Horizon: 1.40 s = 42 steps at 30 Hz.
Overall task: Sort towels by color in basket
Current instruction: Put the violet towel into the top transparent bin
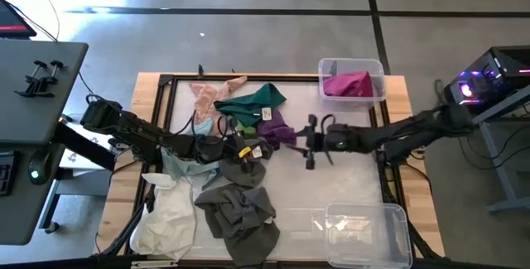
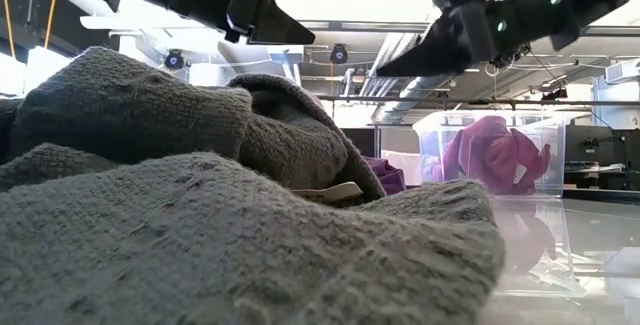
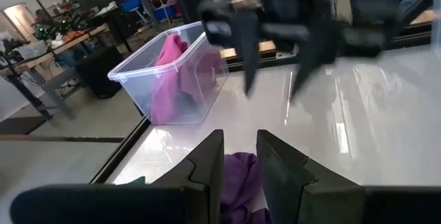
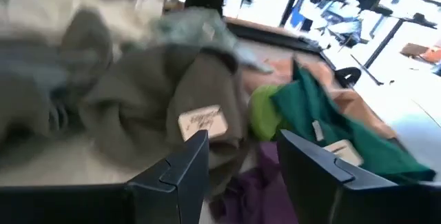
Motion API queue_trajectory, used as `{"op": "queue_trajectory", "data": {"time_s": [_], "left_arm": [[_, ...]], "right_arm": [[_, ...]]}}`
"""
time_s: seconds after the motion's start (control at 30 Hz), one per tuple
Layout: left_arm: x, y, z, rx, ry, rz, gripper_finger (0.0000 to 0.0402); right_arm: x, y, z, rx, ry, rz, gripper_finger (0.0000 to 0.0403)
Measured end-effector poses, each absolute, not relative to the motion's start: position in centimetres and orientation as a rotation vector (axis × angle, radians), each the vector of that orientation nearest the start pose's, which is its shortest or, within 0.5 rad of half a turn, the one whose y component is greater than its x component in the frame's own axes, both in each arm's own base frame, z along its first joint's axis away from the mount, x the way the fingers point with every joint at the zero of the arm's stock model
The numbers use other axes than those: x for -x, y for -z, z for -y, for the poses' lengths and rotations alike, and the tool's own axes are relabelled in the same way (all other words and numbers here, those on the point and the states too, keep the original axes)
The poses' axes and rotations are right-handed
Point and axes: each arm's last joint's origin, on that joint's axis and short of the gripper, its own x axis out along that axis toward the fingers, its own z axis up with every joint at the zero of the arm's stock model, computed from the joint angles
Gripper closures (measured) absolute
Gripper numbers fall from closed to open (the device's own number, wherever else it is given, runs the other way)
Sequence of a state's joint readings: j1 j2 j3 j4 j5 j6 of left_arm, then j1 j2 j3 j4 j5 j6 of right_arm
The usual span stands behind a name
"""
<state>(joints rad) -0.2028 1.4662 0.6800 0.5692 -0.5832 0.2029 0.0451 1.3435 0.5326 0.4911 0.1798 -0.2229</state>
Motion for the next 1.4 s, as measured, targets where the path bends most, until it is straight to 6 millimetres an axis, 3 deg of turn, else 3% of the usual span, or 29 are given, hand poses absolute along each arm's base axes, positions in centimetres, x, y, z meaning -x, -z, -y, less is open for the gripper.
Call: {"op": "queue_trajectory", "data": {"time_s": [0.23, 0.43, 0.83, 1.13, 1.3, 1.4], "left_arm": [[-29.5, -21.6, 4.4, -0.299, -0.355, -0.236, 0.0328], [-29.5, -21.5, 4.5, -0.294, -0.352, -0.247, 0.0328], [-29.3, -21.0, 4.6, -0.272, -0.345, -0.283, 0.0328], [-29.3, -20.7, 4.6, -0.273, -0.342, -0.311, 0.0328], [-29.2, -20.7, 4.6, -0.271, -0.343, -0.312, 0.0328], [-29.2, -20.7, 4.6, -0.275, -0.342, -0.316, 0.0328]], "right_arm": [[-30.6, -16.6, -0.8, 0.194, 0.143, -0.468, 0.0211], [-32.8, -16.0, -0.8, 0.243, 0.139, -0.661, 0.0203], [-32.7, -16.1, 0.6, 0.339, 0.220, -0.827, 0.0210], [-30.7, -13.9, 3.3, 0.240, 0.347, -0.556, 0.0210], [-30.1, -13.2, 4.5, 0.042, 0.335, -0.536, 0.0211], [-30.2, -12.2, 4.8, 0.039, 0.393, -0.566, 0.0211]]}}
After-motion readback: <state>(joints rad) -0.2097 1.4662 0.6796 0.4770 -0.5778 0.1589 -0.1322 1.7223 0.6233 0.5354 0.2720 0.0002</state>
